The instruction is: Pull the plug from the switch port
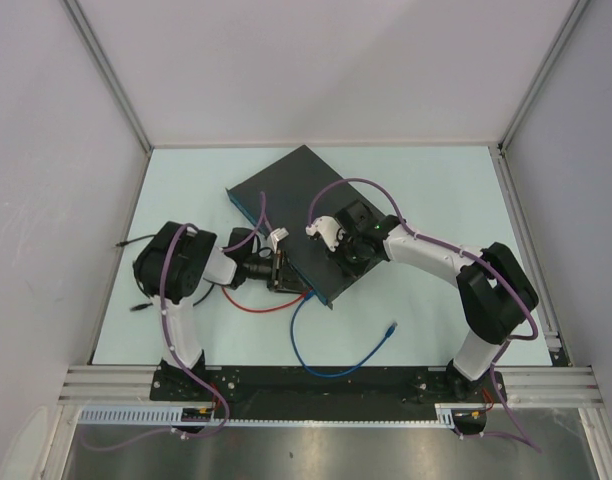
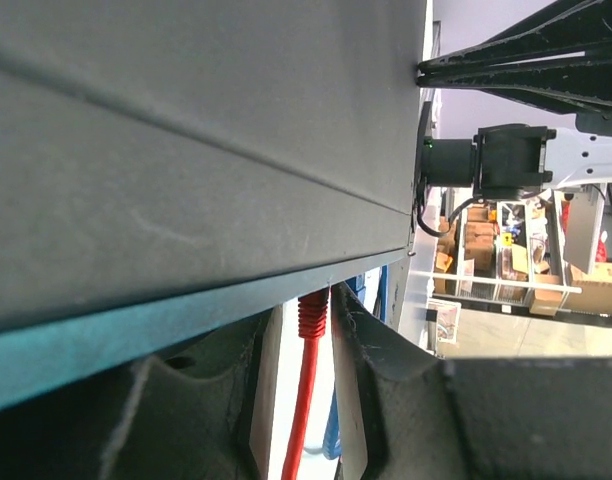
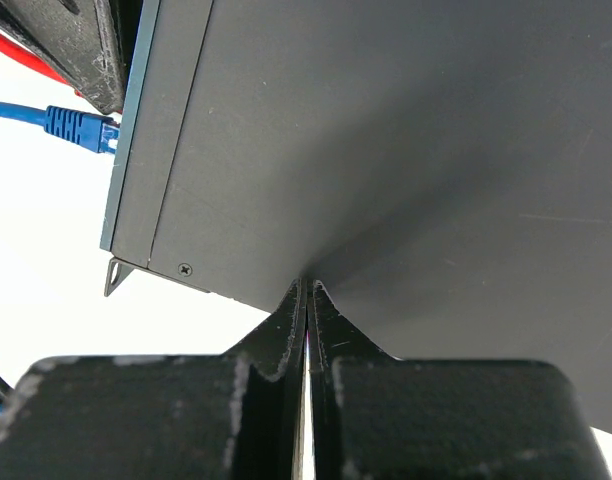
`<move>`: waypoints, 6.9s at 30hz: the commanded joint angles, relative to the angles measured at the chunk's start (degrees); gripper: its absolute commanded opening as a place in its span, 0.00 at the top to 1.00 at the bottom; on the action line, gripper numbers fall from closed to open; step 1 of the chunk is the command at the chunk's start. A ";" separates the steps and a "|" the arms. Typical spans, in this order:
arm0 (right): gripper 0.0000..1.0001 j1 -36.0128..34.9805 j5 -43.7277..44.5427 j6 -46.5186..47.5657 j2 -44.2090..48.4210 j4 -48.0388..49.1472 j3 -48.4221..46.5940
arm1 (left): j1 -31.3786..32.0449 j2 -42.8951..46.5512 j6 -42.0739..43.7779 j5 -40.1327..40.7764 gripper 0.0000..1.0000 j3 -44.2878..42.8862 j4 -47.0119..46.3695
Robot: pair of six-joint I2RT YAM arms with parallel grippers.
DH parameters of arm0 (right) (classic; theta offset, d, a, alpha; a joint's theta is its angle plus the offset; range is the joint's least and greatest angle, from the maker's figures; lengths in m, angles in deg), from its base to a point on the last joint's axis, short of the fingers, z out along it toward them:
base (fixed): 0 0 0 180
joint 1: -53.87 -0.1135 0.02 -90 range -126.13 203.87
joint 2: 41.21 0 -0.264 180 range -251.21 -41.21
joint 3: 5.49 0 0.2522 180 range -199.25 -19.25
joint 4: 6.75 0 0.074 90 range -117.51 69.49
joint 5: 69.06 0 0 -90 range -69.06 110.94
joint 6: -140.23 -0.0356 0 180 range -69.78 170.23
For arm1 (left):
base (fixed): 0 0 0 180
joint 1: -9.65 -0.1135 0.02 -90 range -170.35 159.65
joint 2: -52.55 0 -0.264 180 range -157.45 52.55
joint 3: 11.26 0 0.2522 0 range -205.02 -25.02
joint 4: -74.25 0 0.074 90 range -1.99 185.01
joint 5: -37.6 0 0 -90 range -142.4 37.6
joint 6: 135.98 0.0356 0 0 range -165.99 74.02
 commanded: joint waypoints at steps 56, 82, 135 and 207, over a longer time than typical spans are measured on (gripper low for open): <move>0.98 -5.37 2.60 1.93 -2.31 1.51 -0.32 | 7.36 -2.87 -24.98 20.54 0.68 6.21 -25.08; 0.97 -7.04 3.57 2.63 -2.57 1.86 -0.32 | 6.83 -3.92 -22.61 16.68 0.64 4.63 -24.72; 0.95 -6.95 3.22 2.89 -2.92 2.56 -0.32 | 6.48 -6.30 -20.50 14.22 0.70 3.22 -20.16; 0.94 -6.51 6.12 7.81 0.15 5.20 -0.32 | -30.26 19.98 47.71 19.92 0.97 -11.72 53.76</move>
